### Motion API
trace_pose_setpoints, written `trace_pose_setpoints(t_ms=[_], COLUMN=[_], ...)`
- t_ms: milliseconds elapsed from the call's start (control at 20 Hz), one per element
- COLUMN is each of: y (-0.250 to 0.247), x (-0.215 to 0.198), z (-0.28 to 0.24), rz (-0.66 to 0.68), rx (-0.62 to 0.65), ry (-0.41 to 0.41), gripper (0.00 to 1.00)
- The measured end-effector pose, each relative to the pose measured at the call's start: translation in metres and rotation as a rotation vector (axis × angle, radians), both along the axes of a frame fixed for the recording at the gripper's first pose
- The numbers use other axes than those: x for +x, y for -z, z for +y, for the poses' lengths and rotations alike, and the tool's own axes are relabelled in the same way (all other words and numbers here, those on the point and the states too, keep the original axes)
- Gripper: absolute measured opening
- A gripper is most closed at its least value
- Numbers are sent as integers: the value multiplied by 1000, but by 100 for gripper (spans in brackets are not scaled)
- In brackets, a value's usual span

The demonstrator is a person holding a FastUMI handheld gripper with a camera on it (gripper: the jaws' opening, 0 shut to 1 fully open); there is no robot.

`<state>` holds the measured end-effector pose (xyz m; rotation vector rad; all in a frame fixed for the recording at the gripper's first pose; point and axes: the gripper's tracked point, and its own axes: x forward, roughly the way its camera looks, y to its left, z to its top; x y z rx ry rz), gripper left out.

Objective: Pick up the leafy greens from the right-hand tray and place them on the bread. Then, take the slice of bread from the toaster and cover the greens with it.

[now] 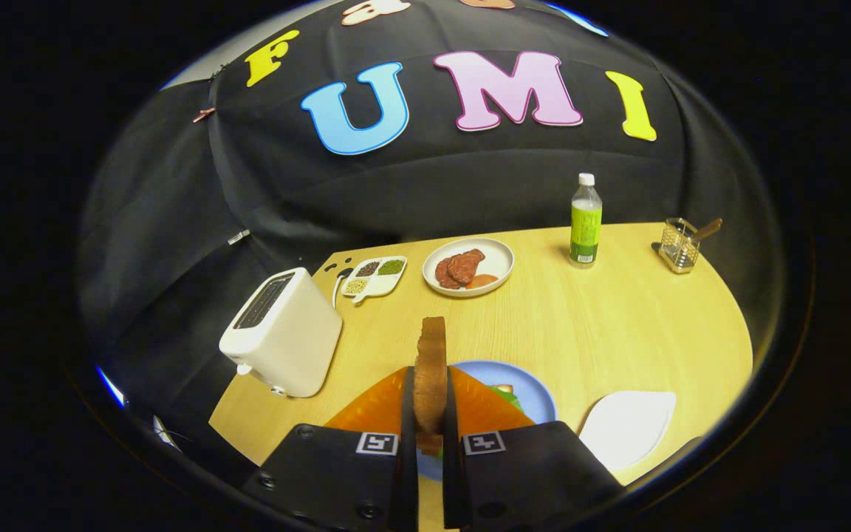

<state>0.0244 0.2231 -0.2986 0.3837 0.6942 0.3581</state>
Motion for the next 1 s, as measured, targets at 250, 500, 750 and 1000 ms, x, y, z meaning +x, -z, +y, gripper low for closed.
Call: trace_pose_setpoints(t_ms=[250,500,750,1000], y=[42,78,101,100], x=[2,9,3,-4], z=[17,-12,-38,-55], rz=[42,57,95,77], rx=[37,-84,-212,-282], ry=[23,47,41,22], gripper=[17,20,51,87])
